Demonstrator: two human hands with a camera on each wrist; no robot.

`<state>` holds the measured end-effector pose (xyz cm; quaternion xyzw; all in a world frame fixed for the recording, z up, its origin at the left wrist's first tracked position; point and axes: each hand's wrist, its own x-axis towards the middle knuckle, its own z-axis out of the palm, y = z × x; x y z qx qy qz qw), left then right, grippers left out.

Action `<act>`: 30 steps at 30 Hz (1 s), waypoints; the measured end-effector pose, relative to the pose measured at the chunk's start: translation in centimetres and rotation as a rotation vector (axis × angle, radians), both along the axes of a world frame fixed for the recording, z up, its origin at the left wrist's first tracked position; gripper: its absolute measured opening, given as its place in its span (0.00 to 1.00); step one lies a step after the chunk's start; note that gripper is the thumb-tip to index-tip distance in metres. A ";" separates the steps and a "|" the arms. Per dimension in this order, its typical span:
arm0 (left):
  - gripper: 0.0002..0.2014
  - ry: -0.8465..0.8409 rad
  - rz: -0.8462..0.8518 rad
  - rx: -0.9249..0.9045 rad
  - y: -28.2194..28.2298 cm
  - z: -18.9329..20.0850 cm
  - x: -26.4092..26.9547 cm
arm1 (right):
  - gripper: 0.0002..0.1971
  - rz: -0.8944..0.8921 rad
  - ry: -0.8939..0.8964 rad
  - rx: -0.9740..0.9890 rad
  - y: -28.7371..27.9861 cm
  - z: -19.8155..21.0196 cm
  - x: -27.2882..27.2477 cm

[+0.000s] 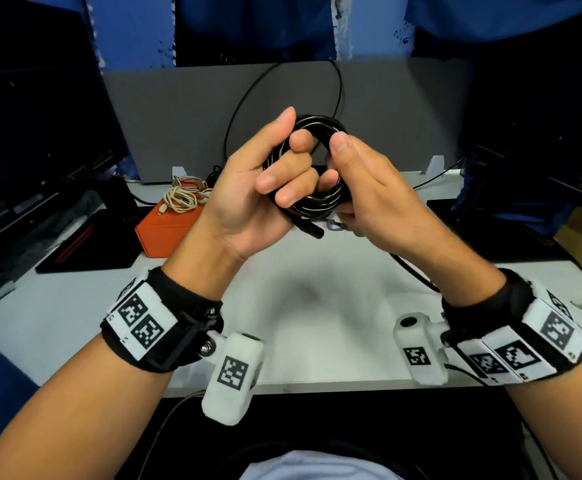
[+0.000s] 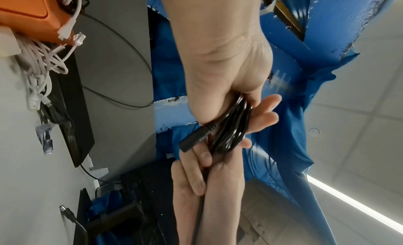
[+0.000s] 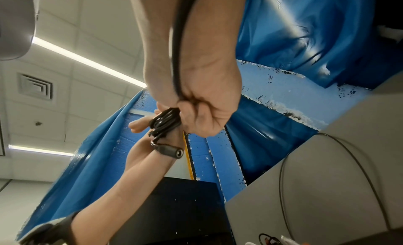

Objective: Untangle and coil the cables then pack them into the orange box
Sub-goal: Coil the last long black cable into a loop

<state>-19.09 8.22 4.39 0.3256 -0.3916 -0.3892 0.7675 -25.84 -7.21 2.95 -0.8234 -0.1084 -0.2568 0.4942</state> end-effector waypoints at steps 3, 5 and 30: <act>0.26 -0.080 -0.126 0.022 0.6 -0.3 0.2 | 0.24 0.096 0.028 -0.033 0.0 -0.2 -0.3; 0.26 -0.154 -0.143 0.027 1.0 0.1 0.2 | 0.24 0.175 0.073 -0.003 0.1 -0.1 -0.7; 0.44 -0.926 0.472 0.654 0.4 0.7 -0.9 | 0.15 -0.154 -0.274 -0.427 -0.8 2.7 -3.0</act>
